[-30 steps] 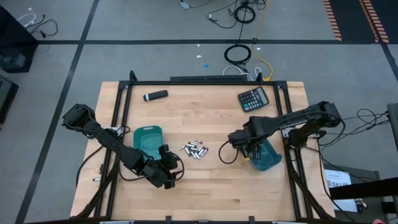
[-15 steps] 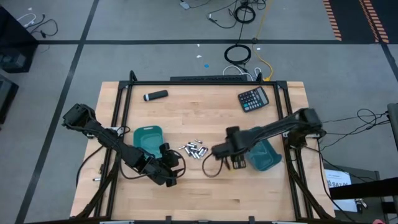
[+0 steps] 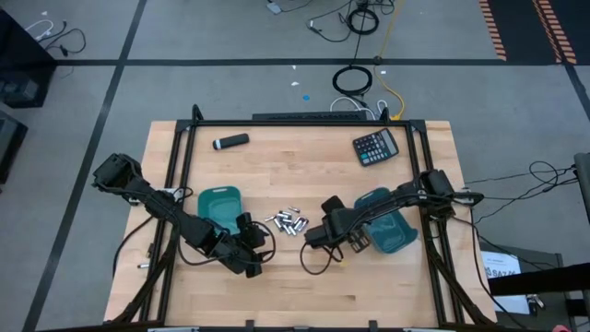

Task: Sort batteries
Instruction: Put the black battery into the blue bin

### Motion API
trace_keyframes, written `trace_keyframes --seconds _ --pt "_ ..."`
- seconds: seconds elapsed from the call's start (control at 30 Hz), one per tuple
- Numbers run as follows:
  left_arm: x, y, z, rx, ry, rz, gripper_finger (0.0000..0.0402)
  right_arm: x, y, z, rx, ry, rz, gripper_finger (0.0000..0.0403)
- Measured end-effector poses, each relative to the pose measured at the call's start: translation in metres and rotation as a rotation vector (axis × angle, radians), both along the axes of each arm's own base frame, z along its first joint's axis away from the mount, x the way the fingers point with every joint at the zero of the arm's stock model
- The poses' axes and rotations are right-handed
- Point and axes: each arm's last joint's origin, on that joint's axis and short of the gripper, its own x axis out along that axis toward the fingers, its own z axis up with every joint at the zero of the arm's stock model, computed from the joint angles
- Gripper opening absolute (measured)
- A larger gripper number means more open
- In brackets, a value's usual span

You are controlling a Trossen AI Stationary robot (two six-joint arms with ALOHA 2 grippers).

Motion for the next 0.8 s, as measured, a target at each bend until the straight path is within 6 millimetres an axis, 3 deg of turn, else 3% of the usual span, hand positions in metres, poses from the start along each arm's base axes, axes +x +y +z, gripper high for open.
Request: trace_keyframes --seconds 0.4,0.8 --pt "-0.001 0.0 0.0 0.007 0.004 -0.007 0.0253 -0.015 -0.005 -0.027 -0.027 0.047 0.024 0.0222" --pt "-0.001 0.0 0.0 0.007 0.005 -0.006 0.0253 -0.019 -0.008 -0.041 -0.029 0.066 0.256 0.022"
